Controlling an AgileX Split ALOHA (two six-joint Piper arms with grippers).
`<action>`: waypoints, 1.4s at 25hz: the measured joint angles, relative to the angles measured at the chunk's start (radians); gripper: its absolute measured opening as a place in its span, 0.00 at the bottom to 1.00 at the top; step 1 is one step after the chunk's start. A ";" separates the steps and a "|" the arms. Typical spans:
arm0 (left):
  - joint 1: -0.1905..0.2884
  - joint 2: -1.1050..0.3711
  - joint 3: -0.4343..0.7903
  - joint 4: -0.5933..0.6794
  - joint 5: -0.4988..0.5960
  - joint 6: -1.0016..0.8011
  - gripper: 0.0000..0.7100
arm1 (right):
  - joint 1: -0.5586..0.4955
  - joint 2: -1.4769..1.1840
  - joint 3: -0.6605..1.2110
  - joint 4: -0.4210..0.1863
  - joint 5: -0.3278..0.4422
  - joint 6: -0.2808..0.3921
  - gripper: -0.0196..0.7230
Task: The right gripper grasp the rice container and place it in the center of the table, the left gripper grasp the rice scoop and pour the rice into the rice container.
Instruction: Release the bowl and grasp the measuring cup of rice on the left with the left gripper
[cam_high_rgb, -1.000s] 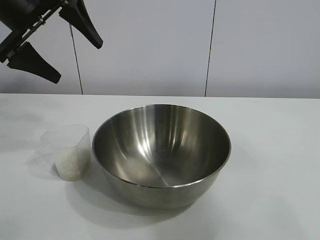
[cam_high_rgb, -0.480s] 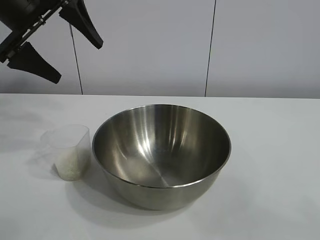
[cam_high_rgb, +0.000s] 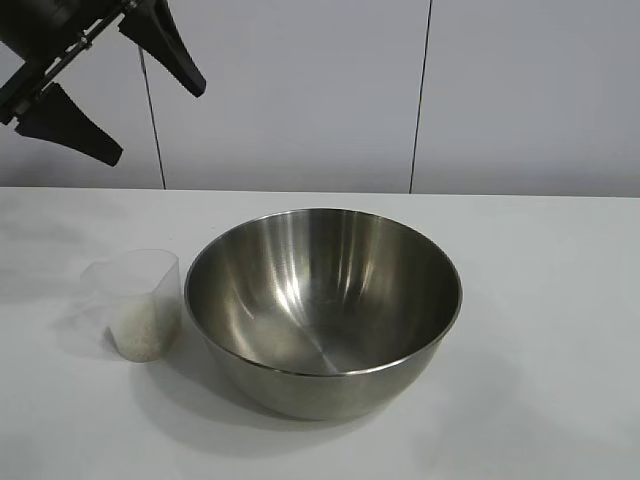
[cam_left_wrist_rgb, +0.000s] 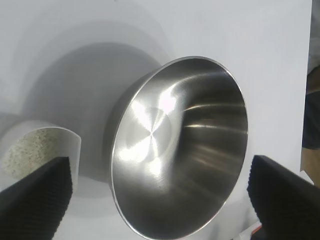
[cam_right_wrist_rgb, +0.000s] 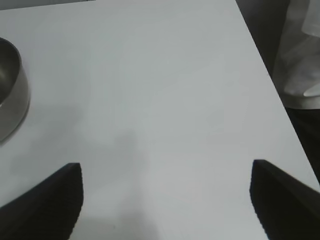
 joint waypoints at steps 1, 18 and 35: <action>0.000 0.000 0.000 0.000 0.000 0.000 0.97 | 0.000 0.000 0.000 0.001 -0.001 0.000 0.86; 0.000 0.000 0.000 0.001 -0.007 0.000 0.97 | 0.014 0.000 0.000 0.051 -0.017 0.000 0.86; 0.000 0.000 0.000 0.001 -0.044 0.000 0.97 | 0.014 0.000 0.038 0.066 -0.078 -0.001 0.86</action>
